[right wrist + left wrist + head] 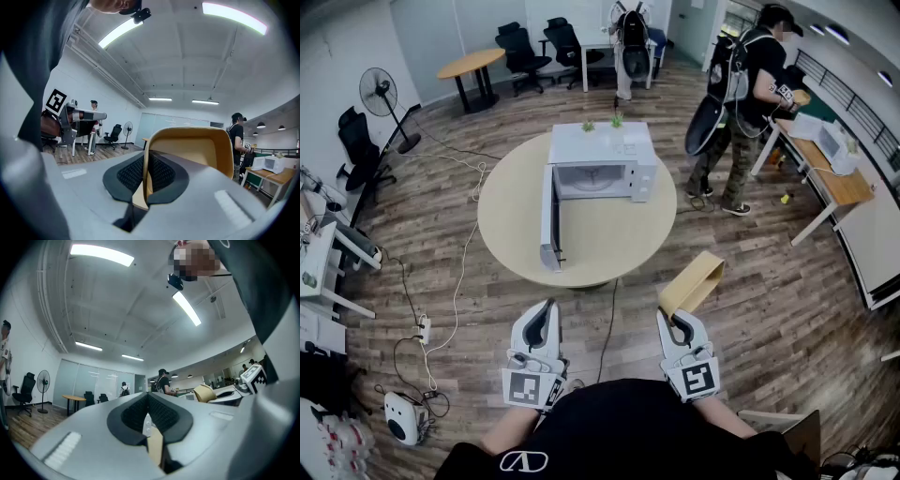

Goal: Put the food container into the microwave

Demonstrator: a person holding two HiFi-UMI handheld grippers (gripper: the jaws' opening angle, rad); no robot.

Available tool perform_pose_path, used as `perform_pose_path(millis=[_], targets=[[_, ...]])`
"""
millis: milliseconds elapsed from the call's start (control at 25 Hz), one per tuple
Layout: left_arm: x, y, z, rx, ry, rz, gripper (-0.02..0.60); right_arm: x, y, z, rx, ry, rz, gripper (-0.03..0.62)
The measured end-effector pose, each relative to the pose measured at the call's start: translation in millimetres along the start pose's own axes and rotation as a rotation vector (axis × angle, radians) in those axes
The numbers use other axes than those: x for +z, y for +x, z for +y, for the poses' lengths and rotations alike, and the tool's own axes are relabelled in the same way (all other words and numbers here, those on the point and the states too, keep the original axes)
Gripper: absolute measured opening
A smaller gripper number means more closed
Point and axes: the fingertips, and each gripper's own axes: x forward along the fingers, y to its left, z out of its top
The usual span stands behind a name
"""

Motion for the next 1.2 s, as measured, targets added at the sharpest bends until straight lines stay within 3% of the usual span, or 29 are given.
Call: perform_pose_path(millis=[640, 920, 1200], targets=[[-6, -1, -14, -0.002, -0.024, 0.028, 0.0, -2, -7, -5, 0.015, 0.046, -0.016, 0.011], [-3, 7, -26, 0.013, -0.002, 0.035, 0.0, -4, -12, -7, 0.055, 0.029, -0.026, 0.011], [-10, 15, -56, 0.043, 0.04, 0.047, 0.0, -24, -22, -31, 0.095, 0.088, -0.055, 0.011]])
